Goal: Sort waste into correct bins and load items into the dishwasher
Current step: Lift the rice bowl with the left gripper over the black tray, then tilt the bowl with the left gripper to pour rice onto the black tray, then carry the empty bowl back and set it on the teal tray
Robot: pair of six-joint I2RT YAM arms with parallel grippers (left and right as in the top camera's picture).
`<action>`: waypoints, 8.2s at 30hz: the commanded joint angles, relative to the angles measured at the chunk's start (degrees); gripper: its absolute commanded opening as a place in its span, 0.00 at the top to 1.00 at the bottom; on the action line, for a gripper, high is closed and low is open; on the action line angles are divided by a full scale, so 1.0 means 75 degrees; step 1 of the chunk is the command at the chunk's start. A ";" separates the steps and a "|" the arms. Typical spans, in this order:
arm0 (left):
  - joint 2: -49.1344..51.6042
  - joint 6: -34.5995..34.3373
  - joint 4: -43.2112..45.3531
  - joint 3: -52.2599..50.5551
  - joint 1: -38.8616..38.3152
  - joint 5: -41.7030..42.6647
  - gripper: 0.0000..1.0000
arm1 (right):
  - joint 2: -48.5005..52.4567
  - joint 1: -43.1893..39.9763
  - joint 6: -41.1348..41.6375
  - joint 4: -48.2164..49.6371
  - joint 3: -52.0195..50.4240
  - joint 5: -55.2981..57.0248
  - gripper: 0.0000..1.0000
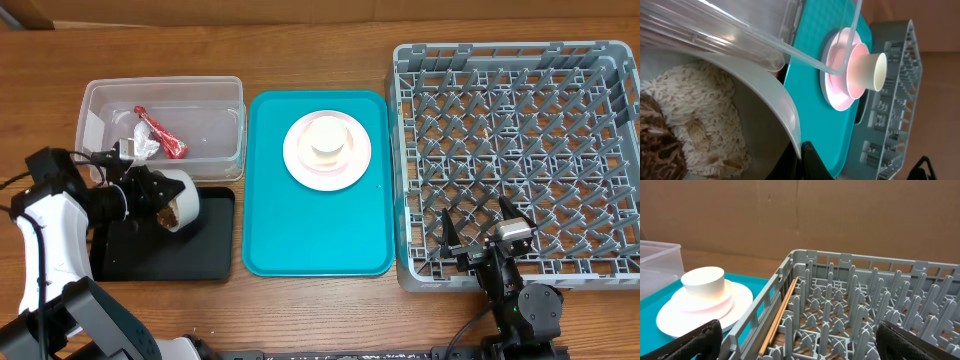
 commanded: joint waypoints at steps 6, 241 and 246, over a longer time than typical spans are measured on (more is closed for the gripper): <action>-0.0210 0.0204 0.0256 -0.0277 0.0836 0.1142 0.96 | -0.0090 0.0041 0.0000 0.0052 -0.0082 0.0073 0.00; -0.1166 -0.4173 0.2410 0.0679 -0.8784 -0.9229 0.00 | -0.0090 0.0041 0.0000 0.0052 -0.0082 0.0073 0.00; -0.1166 -0.4220 0.2439 0.0679 -0.8784 -0.9197 0.00 | -0.0090 0.0041 0.0003 0.0079 -0.0082 -0.0055 0.00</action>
